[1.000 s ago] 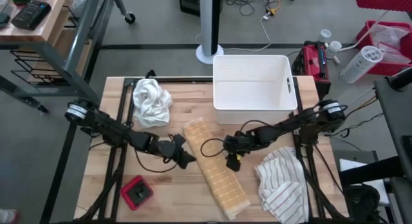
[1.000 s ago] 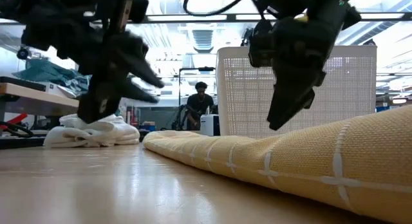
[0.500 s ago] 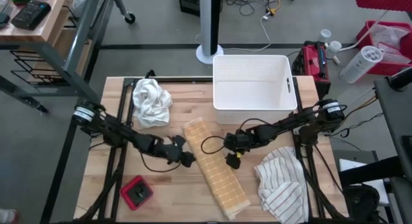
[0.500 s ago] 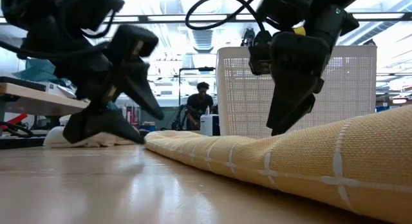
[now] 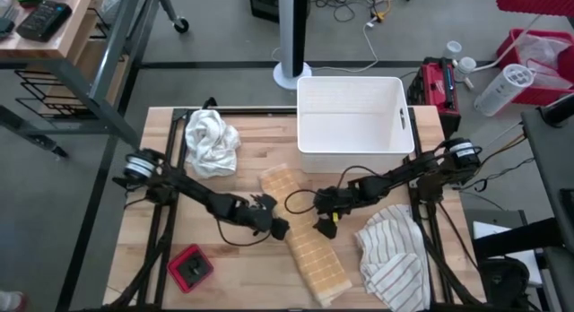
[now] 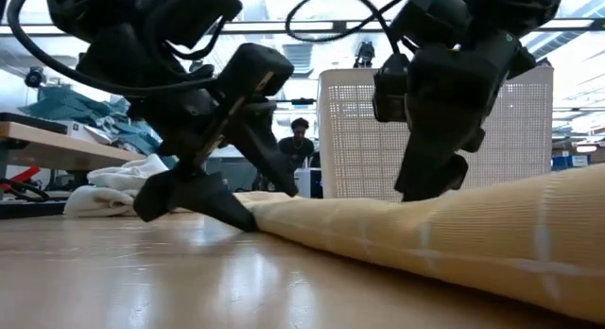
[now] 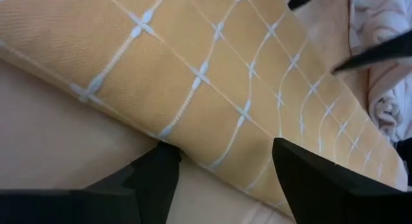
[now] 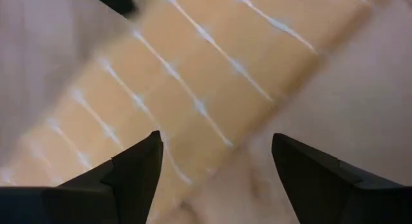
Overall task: Fold towel
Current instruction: Fold the yellow kitchen towel
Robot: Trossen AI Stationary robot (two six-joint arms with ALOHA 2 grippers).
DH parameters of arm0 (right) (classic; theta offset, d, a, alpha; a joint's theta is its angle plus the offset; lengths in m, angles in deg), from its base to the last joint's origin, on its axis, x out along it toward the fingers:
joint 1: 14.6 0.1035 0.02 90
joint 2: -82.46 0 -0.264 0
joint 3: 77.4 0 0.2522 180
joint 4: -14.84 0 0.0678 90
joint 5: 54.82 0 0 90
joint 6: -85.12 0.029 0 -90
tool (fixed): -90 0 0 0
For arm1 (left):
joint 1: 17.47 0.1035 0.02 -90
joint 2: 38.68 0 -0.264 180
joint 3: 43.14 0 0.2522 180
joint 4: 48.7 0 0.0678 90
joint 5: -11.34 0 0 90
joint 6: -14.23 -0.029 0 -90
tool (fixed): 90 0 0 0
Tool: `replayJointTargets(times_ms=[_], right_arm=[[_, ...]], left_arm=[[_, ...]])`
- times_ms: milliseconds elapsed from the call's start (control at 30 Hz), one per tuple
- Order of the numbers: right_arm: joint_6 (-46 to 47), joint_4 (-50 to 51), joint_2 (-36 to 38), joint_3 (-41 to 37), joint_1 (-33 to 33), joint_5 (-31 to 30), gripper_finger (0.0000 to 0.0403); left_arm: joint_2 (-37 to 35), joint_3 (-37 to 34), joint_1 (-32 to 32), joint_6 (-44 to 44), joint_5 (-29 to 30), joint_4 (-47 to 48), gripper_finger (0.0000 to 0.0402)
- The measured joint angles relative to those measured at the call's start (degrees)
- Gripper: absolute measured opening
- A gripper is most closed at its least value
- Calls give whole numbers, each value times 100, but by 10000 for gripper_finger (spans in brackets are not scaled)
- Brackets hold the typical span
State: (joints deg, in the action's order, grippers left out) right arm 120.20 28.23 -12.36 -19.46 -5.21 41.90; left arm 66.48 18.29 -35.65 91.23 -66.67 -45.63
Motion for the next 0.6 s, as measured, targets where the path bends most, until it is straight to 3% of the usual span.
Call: replayJointTargets(times_ms=[367, 600], right_arm=[[156, -323, -346, -3, -37, 5, 277], [109, -1301, -889, 9, -81, 512, 266]], left_arm=[[139, 59, 9, -222, 290, -307, 196], [153, 44, 9, -508, 536, -373, 165]])
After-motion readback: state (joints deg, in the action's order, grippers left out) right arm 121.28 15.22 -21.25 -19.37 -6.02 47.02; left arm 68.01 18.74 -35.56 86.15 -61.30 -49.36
